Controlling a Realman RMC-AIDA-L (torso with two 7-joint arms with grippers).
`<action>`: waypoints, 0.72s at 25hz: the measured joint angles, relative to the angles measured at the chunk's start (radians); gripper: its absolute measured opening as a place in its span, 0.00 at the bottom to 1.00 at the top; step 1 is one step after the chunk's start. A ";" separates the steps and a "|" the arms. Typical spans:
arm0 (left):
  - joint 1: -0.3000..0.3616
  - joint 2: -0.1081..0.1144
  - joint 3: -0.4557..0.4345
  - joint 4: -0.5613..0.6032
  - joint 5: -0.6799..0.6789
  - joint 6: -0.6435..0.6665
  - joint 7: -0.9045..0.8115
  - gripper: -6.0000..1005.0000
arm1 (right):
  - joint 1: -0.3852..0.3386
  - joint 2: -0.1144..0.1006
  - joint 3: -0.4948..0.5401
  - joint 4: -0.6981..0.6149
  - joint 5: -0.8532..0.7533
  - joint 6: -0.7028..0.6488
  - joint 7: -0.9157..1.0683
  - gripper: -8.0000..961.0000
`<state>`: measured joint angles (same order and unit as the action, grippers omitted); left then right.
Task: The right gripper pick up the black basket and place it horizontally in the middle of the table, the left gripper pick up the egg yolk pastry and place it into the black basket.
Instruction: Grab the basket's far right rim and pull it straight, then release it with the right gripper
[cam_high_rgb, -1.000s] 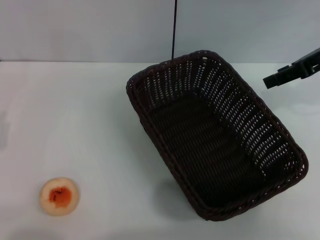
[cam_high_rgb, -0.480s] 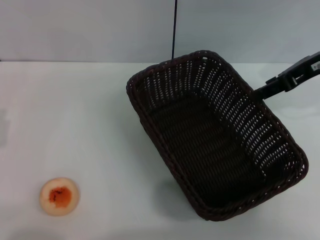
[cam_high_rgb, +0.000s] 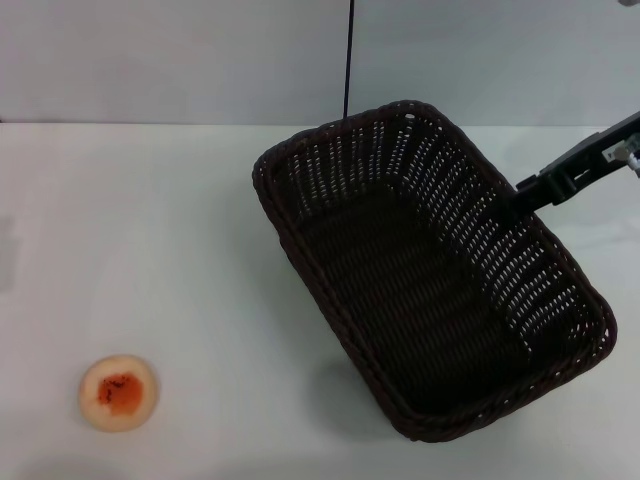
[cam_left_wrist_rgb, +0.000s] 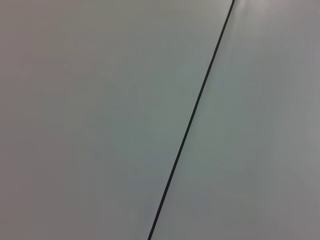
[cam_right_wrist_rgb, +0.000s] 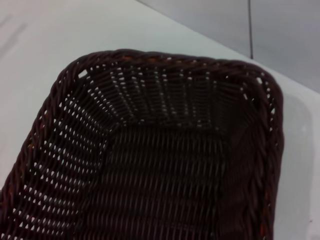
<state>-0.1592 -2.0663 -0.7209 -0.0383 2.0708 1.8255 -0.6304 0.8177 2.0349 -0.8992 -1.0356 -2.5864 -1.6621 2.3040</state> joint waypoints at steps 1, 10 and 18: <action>-0.001 0.000 0.000 0.000 0.000 -0.002 0.000 0.63 | 0.000 0.000 -0.003 0.006 0.000 0.000 0.000 0.65; -0.003 -0.001 -0.011 -0.003 -0.001 -0.024 0.000 0.63 | 0.000 0.004 -0.012 0.070 -0.012 0.036 0.000 0.64; -0.003 0.000 -0.013 -0.013 -0.002 -0.043 0.000 0.63 | -0.011 0.004 -0.014 0.079 -0.012 0.040 0.000 0.63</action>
<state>-0.1627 -2.0667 -0.7337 -0.0512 2.0692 1.7821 -0.6304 0.8069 2.0393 -0.9135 -0.9563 -2.5987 -1.6225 2.3040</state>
